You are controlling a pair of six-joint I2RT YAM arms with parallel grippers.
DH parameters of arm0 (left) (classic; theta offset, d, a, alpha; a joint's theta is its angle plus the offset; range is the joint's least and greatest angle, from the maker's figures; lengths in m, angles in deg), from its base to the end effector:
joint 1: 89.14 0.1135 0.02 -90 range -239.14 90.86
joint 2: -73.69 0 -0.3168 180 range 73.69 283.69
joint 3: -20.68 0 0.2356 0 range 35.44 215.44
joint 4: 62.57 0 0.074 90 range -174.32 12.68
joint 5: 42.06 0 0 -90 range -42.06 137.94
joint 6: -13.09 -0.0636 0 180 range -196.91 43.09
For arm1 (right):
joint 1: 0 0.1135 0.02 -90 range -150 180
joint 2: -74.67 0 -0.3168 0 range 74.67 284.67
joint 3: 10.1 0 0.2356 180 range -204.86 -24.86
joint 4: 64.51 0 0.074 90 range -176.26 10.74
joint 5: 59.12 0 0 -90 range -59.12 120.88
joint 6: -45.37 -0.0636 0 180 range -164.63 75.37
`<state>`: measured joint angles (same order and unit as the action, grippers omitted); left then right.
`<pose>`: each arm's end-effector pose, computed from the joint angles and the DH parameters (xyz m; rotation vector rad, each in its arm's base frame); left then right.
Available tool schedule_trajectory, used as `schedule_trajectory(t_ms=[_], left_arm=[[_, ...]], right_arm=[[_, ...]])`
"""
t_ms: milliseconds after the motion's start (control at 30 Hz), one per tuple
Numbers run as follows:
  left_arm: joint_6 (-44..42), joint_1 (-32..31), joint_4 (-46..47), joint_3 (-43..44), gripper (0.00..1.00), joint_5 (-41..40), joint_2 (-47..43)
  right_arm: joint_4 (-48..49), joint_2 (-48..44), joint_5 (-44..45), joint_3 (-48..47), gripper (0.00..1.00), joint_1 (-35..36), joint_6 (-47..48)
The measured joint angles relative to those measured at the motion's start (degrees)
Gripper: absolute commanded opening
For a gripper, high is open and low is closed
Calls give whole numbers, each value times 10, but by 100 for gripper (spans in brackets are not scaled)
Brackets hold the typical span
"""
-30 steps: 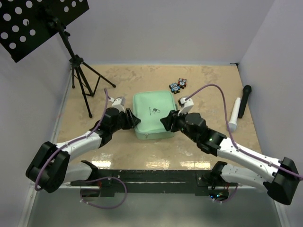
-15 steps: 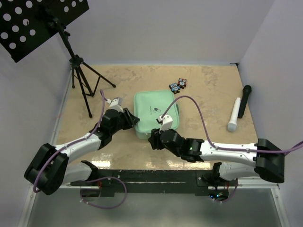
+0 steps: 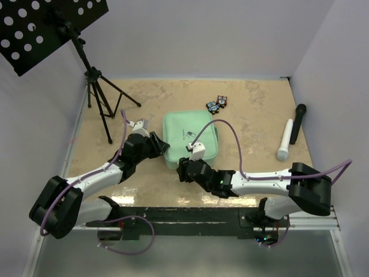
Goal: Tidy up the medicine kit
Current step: Zip the medicine box at the center of the board.
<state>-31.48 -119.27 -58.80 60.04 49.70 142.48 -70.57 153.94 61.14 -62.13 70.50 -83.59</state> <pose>0.2019 -0.1194 0.2335 -0.2630 2.1123 -0.8460 0.1231 0.2516 0.2461 -0.2757 2.1027 0.5968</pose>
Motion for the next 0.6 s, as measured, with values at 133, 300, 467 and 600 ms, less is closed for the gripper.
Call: schedule_trajectory(t_ms=[133, 300, 467, 600], left_arm=[[-2, 1, -2, 0, 45, 2, 0], [-11, 1, -2, 2, 38, 8, 1], [-16, 1, -2, 3, 32, 11, 2], [-17, 1, -2, 3, 32, 11, 2]], right_arm=[[35, 17, 15, 0, 52, 0, -8], [47, 59, 26, -9, 49, 0, -16], [47, 75, 38, -14, 42, 0, -27], [49, 75, 47, -16, 37, 0, -35]])
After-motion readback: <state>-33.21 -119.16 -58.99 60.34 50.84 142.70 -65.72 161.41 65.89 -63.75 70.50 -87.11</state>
